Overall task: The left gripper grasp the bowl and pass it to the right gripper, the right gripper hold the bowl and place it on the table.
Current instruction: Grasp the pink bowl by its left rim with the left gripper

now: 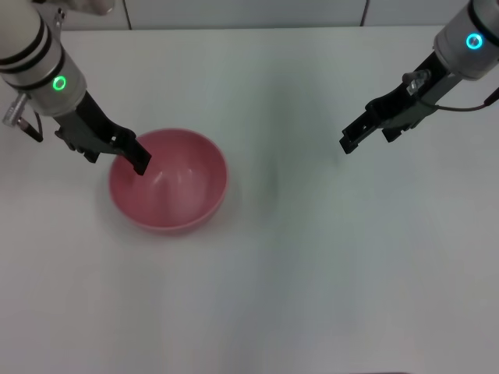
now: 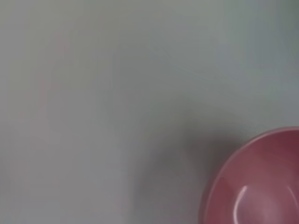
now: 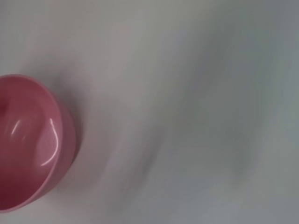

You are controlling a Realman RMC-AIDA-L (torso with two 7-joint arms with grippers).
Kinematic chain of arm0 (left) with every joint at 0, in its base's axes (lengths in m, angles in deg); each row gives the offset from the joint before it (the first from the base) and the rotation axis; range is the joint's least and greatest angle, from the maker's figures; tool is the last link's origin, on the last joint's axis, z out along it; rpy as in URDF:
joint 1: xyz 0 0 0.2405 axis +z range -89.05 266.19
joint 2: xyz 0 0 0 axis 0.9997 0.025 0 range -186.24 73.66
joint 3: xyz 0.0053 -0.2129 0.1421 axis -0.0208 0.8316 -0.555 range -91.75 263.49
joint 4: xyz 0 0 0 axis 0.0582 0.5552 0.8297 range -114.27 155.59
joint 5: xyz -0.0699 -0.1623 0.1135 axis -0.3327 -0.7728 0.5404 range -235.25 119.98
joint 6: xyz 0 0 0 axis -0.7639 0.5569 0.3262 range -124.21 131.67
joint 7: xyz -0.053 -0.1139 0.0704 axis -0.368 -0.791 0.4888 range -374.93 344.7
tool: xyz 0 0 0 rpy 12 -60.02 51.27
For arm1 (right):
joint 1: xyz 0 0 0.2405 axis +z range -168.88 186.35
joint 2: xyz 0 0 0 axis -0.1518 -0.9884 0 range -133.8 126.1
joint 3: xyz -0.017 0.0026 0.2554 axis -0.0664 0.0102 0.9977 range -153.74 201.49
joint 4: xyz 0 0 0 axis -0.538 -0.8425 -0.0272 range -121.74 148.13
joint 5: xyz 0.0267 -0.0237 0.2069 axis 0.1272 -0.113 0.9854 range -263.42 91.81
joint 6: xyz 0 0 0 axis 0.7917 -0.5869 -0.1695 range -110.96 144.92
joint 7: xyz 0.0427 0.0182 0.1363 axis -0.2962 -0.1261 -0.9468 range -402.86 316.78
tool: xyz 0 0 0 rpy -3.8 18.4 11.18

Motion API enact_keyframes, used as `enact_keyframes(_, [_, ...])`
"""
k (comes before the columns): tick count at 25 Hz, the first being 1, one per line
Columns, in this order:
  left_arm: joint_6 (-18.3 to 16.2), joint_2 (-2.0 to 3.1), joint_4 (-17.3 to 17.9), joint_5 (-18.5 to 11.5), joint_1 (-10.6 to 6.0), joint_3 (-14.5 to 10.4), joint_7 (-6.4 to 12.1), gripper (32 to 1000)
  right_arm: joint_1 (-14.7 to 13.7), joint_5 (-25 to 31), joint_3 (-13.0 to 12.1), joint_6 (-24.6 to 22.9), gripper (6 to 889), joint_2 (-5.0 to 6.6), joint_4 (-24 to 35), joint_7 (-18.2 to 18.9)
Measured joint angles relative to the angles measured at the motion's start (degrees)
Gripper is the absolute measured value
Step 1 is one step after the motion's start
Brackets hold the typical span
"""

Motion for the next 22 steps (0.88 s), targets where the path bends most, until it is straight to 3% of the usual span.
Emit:
enact_keyframes(11, [3.93, -0.51, -4.11, -0.02, -0.16, -0.43, 1.73, 875, 0.11, 0.05, 0.0, 0.48, 878, -0.01, 0.11, 0.09])
enact_keyframes(22, [7.13, -0.69, -8.65, -0.05, -0.4, -0.4, 2.94, 878, 0.14, 0.02, 0.0, 0.62, 878, -0.1, 0.09, 0.74])
